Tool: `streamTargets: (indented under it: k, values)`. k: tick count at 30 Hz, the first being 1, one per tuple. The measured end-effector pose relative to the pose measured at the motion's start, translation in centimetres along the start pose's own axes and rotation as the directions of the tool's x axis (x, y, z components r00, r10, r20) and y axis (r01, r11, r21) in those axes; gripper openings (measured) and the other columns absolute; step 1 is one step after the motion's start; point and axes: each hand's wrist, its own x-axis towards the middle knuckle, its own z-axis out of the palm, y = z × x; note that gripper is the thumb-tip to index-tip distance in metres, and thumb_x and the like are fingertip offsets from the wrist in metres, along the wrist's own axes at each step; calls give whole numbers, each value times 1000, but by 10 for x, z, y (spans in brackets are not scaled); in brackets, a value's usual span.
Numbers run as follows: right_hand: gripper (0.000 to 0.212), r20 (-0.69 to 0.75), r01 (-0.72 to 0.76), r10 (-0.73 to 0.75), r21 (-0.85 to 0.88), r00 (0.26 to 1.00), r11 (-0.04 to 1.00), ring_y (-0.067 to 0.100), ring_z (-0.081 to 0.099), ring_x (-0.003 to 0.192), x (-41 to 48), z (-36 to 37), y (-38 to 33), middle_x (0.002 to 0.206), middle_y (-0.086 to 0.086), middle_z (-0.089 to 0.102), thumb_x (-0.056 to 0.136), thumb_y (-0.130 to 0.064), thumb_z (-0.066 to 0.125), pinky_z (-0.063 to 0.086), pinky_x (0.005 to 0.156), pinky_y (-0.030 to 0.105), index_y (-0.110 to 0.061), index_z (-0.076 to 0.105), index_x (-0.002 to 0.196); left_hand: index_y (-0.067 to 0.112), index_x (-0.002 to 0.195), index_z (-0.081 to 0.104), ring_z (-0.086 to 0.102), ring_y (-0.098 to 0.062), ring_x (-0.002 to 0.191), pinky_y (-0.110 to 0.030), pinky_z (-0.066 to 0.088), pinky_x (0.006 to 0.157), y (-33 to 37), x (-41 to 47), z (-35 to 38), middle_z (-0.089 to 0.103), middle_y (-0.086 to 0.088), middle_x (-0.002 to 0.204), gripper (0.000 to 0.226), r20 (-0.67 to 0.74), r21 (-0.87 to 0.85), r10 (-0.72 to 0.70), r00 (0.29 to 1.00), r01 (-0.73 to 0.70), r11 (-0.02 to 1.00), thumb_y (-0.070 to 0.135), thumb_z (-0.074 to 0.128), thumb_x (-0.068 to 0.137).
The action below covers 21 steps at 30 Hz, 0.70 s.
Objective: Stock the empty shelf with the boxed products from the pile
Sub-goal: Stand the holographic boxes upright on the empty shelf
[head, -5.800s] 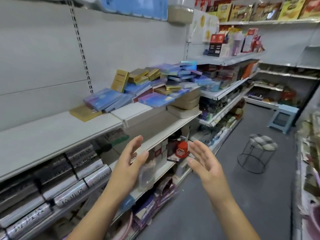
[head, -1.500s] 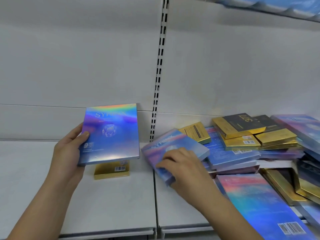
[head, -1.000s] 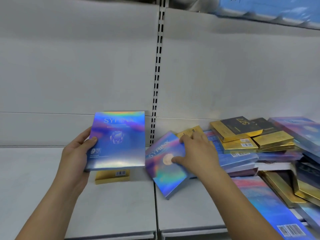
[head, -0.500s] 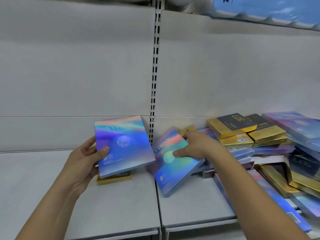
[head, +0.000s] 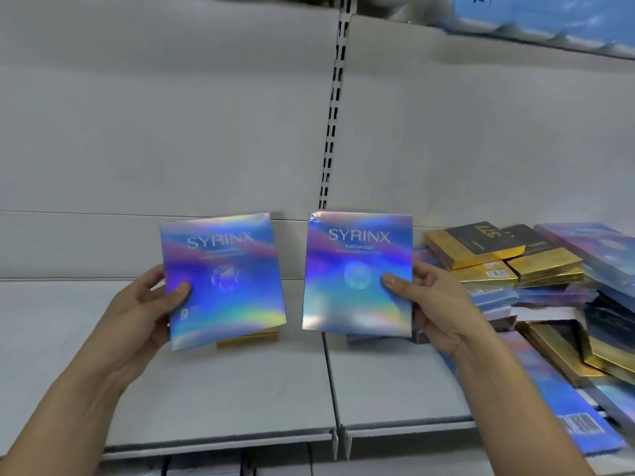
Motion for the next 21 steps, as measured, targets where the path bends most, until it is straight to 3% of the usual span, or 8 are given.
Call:
streamTargets:
  k: [5, 7, 11, 13, 17, 21]
  values:
    - [77, 126, 40, -42, 16, 991, 999, 31, 74, 99, 2, 10, 14, 113, 11, 76, 44, -37, 95, 57, 88, 54, -16, 71, 114, 17, 131, 63, 74, -16, 96, -29, 61, 76, 8, -41, -13, 74, -5, 121, 38, -112, 43, 138, 984, -134, 990, 7, 60, 94]
    - [84, 157, 61, -66, 38, 985, 997, 26, 76, 93, 3, 14, 19, 111, 10, 77, 39, -44, 98, 61, 79, 43, -15, 72, 114, 15, 130, 63, 74, -15, 96, -26, 61, 77, 9, -61, -17, 74, -6, 121, 37, -176, 45, 182, 967, -177, 983, 5, 57, 96]
    - [39, 245, 59, -81, 94, 966, 994, 15, 75, 82, -5, 30, 26, 105, 6, 79, 77, -9, 77, 60, 63, 28, -14, 71, 116, 15, 127, 64, 72, -16, 96, -26, 60, 78, 12, -104, -31, 73, -10, 120, 33, -271, 111, 237, 933, -214, 971, 4, 56, 97]
    - [38, 305, 52, -83, 108, 949, 993, 16, 75, 86, -8, 39, 30, 105, 3, 79, 81, -8, 73, 61, 65, 29, -14, 70, 118, 15, 127, 64, 71, -20, 98, -27, 61, 78, 12, -127, -40, 72, -12, 122, 32, -333, 128, 241, 912, -210, 969, 5, 57, 97]
    - [55, 424, 48, -102, 135, 900, 990, 15, 76, 89, -16, 67, 34, 108, 4, 78, 65, -24, 81, 61, 67, 29, -15, 70, 118, 16, 128, 63, 73, -20, 96, -28, 62, 74, 15, -175, -58, 74, -10, 119, 33, -455, 147, 260, 852, -216, 965, 7, 58, 96]
    - [96, 491, 27, -91, 134, 866, 991, 18, 76, 92, -24, 104, 44, 109, 5, 78, 34, -53, 97, 61, 68, 31, -14, 70, 118, 15, 131, 61, 74, -20, 94, -32, 63, 75, 23, -217, -84, 73, -11, 121, 38, -547, 164, 272, 792, -218, 962, 7, 60, 93]
